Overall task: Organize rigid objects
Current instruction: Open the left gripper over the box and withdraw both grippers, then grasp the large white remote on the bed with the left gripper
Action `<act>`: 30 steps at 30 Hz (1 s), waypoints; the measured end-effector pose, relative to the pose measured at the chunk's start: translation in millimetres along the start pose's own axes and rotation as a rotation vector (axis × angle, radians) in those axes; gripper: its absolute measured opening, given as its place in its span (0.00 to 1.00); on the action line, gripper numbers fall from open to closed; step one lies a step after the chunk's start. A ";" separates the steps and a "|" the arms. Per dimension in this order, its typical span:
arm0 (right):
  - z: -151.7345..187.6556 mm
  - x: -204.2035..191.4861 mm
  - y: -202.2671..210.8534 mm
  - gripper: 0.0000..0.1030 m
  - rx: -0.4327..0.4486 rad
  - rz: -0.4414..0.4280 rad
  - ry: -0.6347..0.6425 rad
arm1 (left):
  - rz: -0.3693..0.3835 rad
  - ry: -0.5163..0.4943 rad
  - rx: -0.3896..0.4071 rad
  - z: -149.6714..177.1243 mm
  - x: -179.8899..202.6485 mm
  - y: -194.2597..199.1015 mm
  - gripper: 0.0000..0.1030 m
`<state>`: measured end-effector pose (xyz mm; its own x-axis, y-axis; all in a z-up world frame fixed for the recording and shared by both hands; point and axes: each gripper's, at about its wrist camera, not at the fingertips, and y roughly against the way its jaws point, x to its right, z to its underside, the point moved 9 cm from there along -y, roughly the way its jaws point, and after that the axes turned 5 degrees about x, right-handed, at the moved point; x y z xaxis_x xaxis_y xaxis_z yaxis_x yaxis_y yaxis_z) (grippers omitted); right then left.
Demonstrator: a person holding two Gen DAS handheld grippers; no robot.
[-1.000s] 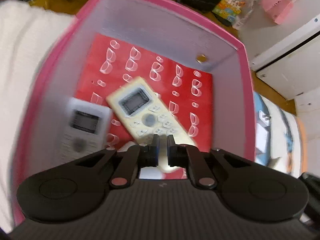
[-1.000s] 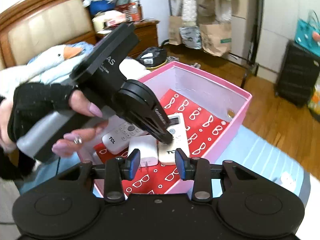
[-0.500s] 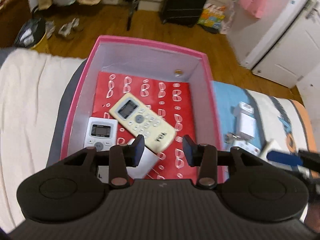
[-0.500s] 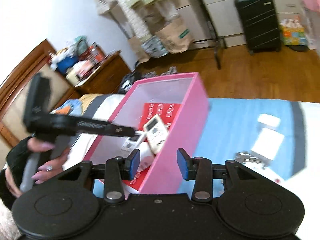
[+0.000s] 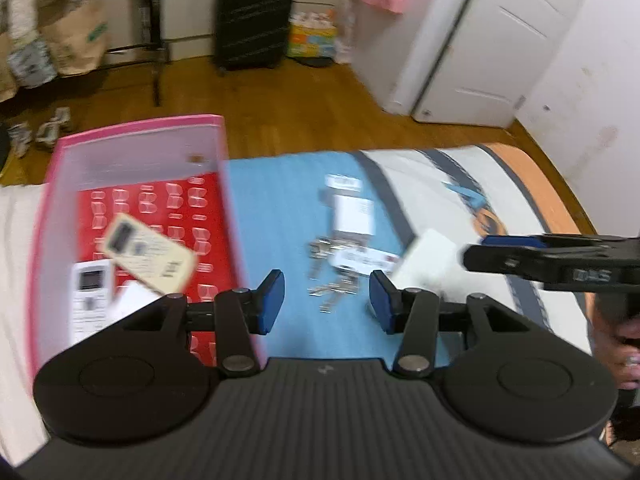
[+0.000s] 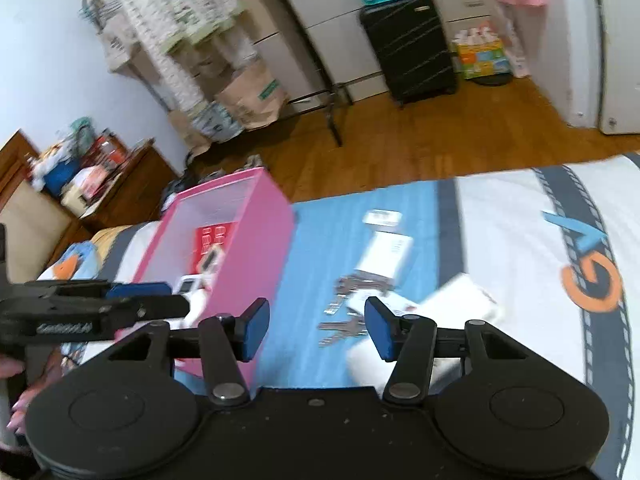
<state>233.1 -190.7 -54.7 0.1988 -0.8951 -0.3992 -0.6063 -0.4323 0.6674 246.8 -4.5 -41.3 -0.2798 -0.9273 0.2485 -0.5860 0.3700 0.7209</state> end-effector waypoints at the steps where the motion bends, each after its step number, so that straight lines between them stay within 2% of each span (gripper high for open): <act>1: 1.8 8.3 0.2 0.56 0.008 0.013 -0.010 | 0.012 -0.017 -0.003 2.0 10.7 -5.5 0.44; 6: 13.2 46.5 1.7 0.56 0.010 0.035 -0.082 | 0.063 -0.095 -0.034 11.0 57.2 -33.4 0.47; 12: 19.0 74.2 4.3 0.56 0.029 0.078 -0.043 | 0.067 -0.171 -0.090 30.0 82.2 -75.3 0.55; 17: 22.0 89.9 -1.2 0.56 0.046 0.080 -0.030 | 0.028 -0.236 -0.112 45.5 86.7 -110.2 0.56; 22: 23.3 103.7 -8.0 0.56 0.093 0.146 0.011 | 0.065 -0.214 -0.173 54.6 82.1 -146.2 0.57; 27: 30.0 110.7 -14.8 0.56 0.086 0.160 0.048 | 0.084 -0.293 -0.179 64.3 88.9 -155.4 0.65; 30: 32.8 114.7 -18.1 0.56 0.077 0.161 0.048 | 0.061 -0.326 -0.178 68.1 89.0 -160.7 0.68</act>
<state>241.7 -282.0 -133.3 0.1295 -0.9571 -0.2592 -0.6901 -0.2747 0.6696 264.2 -142.7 -179.1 -0.5545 -0.8267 0.0958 -0.4278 0.3818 0.8193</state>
